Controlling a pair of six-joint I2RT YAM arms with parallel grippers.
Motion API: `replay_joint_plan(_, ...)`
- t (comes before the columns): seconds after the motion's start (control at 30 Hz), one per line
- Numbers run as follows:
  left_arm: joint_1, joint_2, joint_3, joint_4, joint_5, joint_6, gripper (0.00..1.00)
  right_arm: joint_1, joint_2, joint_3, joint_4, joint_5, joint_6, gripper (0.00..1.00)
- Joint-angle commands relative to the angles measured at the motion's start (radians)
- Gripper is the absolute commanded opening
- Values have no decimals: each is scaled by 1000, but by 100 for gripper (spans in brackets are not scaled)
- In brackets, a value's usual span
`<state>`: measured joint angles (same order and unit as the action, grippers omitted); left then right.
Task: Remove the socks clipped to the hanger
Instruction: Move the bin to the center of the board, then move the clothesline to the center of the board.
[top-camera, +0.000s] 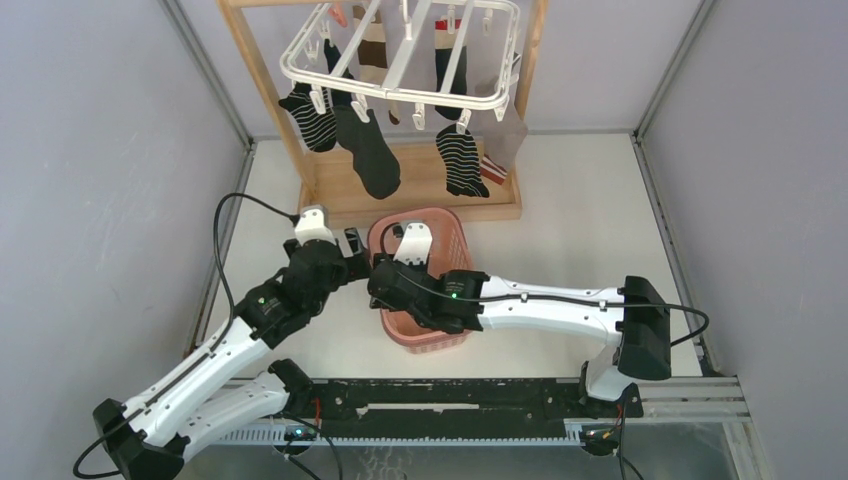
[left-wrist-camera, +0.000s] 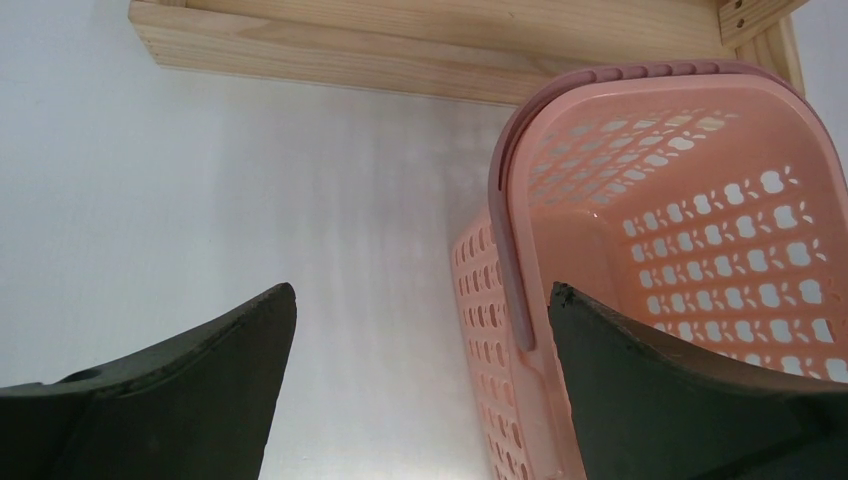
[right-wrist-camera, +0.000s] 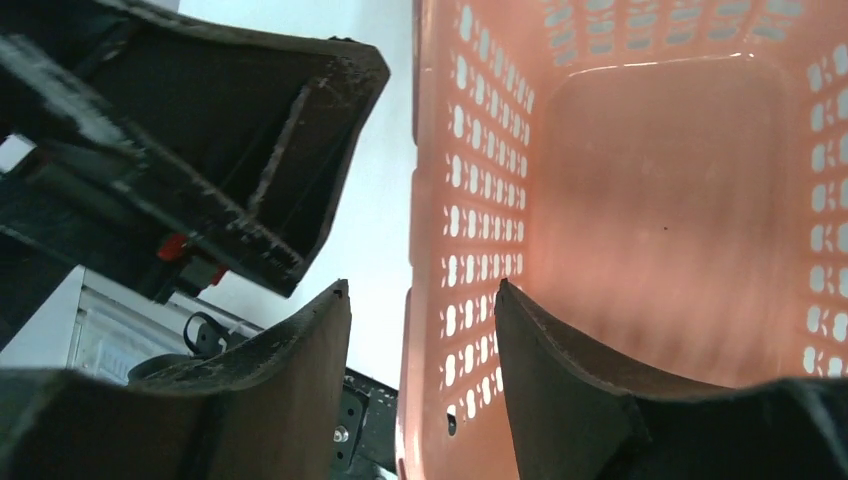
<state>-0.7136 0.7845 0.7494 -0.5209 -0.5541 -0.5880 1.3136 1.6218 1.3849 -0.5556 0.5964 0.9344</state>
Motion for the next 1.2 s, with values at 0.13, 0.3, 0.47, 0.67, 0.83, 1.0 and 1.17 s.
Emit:
replay_joint_plan(0.13, 45, -13, 1, -15, -18, -22, 100, 24, -107, 43, -44, 73, -123, 64)
replay_joint_plan(0.3, 79, -33, 0, -15, -49, -44, 100, -79, -317, -99, -38, 70, -266, 63)
replay_joint_plan(0.47, 120, -37, 18, 1, -65, -40, 100, -316, -554, -318, 34, -96, -389, 63)
replay_joint_plan(0.67, 174, 3, 21, 28, -62, -31, 100, -693, -649, -441, 87, -268, -472, 66)
replay_joint_plan(0.83, 228, 53, -20, 132, -86, 11, 100, -916, -533, -455, 167, -402, -514, 66)
replay_joint_plan(1.0, 371, 157, -19, 204, -33, 27, 100, -1011, -367, -440, 288, -482, -546, 64)
replay_joint_plan(1.17, 496, 258, 21, 235, 37, 44, 100, -1065, -176, -357, 346, -530, -561, 62)
